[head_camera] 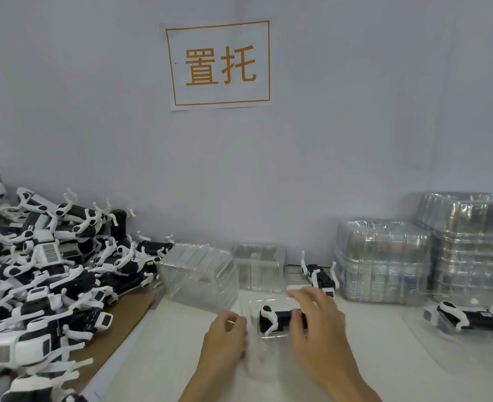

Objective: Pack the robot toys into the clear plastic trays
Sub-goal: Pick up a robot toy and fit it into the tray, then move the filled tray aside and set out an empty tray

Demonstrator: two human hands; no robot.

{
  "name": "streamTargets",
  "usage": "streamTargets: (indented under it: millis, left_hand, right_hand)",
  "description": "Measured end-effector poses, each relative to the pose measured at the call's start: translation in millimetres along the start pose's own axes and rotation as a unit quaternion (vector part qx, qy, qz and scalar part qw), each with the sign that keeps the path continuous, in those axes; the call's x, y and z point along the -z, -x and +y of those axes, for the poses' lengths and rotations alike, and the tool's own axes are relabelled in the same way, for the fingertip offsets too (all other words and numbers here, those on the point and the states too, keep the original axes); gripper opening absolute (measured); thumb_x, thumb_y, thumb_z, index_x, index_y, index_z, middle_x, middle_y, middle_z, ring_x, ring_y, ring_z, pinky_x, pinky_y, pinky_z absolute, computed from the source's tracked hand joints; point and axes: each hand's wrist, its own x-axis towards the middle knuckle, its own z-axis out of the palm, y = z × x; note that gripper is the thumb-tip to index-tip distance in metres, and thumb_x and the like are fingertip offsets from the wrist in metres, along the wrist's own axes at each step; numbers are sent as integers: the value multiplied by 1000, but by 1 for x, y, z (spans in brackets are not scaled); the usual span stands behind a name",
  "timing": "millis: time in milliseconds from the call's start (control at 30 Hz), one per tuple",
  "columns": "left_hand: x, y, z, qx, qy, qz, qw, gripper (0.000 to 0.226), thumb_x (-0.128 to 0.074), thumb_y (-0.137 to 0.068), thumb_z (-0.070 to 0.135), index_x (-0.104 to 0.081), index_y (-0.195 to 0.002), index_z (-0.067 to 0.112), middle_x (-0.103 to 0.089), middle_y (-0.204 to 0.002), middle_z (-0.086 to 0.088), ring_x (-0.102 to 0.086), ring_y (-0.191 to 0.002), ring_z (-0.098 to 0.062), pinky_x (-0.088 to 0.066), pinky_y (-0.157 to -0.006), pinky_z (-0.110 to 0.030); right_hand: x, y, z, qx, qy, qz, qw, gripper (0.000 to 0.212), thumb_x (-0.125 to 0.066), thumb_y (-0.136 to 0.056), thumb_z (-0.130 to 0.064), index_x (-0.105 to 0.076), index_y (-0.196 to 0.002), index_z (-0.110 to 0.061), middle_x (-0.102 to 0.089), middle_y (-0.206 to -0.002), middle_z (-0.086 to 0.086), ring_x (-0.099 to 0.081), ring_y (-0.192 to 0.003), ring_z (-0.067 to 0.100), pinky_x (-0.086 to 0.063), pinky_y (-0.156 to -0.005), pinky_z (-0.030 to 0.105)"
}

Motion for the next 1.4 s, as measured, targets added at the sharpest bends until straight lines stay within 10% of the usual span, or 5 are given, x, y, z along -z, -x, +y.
streamTargets:
  millis: [167,267,500,1200,1400]
  left_hand:
    - [-9,6,-3,-42,-69,-147,986,31,-42,-102,17,-72,-96,21,-69,-81,19,-64,-80,2,-49,-70,-13]
    - [-10,1,-6,-77,-111,-118,984,36,-39,-98,8,-72,-105,19,-67,-105,17,-59,-105,-3,-48,-94,-24]
    - [-3,-4,-7,-93,-75,-3,993,32,-48,-94,4,-70,-98,27,-65,-108,19,-61,-94,1,-49,-73,-13]
    - [3,-16,-10,-150,-37,84,984,28,-55,-92,-1,-62,-108,22,-57,-117,3,-59,-96,-14,-42,-72,-16]
    - [6,-41,-11,-110,44,170,978,37,-63,-91,5,-43,-119,19,-45,-128,-2,-50,-112,-24,-39,-88,-33]
  right_hand:
    - [-18,7,-10,86,56,-168,980,41,-40,-96,-39,-53,-133,-47,-42,-139,-30,-28,-131,-5,-17,-100,29]
    - [-19,7,-1,44,125,-216,967,46,-37,-99,-38,-37,-145,-47,-41,-144,-26,-28,-134,7,-21,-99,33]
    - [2,-5,11,-14,175,-43,984,42,-51,-93,-33,-54,-134,-41,-46,-136,-13,-36,-132,13,-25,-105,38]
    - [29,-13,45,-166,255,8,953,41,-58,-95,-33,-54,-135,-40,-56,-131,-13,-46,-122,16,-35,-96,36]
    - [10,-7,20,0,-6,-34,999,34,-52,-95,-13,-65,-122,-29,-52,-116,-19,-50,-109,0,-37,-93,13]
